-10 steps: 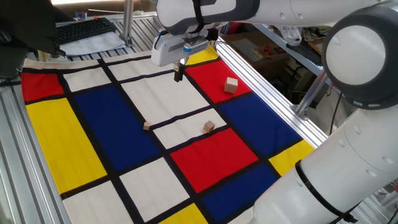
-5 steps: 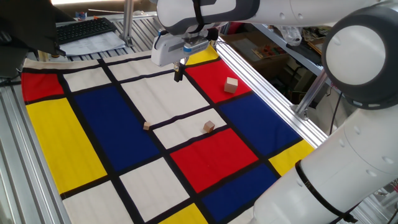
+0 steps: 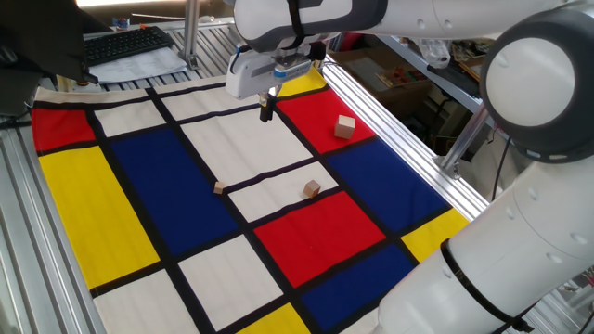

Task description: Approach and touch the side of the small block

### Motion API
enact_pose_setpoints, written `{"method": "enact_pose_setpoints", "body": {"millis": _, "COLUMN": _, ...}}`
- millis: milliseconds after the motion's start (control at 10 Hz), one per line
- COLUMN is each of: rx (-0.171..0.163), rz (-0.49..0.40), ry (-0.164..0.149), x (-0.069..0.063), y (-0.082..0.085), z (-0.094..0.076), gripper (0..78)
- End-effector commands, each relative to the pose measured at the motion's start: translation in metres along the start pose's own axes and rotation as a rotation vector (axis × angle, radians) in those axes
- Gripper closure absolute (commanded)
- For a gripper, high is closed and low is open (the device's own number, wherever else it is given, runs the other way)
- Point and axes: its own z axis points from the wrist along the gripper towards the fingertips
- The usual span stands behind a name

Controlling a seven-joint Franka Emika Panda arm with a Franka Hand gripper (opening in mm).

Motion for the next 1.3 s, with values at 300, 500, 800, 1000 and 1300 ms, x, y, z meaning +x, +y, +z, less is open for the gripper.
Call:
{"method": "enact_pose_setpoints", "body": {"millis": 300, "rx": 0.001, "rz": 0.000, "ry": -0.001, "x": 0.000, "y": 0.000, "z": -0.001, "gripper": 77.6}}
{"method": "enact_pose_setpoints", "body": {"millis": 500, "rx": 0.000, "rz": 0.001, "ry": -0.003, "x": 0.000, "y": 0.000, "z": -0.002, "gripper": 77.6}}
{"method": "enact_pose_setpoints", "body": {"millis": 800, "rx": 0.002, "rz": 0.002, "ry": -0.006, "x": 0.000, "y": -0.004, "z": 0.000, "gripper": 77.6}}
{"method": "enact_pose_setpoints", "body": {"millis": 1000, "rx": 0.006, "rz": 0.014, "ry": -0.024, "x": 0.002, "y": -0.015, "z": 0.006, "gripper": 77.6}}
{"method": "enact_pose_setpoints", "body": {"millis": 1300, "rx": 0.031, "rz": 0.007, "ry": 0.003, "x": 0.009, "y": -0.035, "z": 0.019, "gripper": 77.6}}
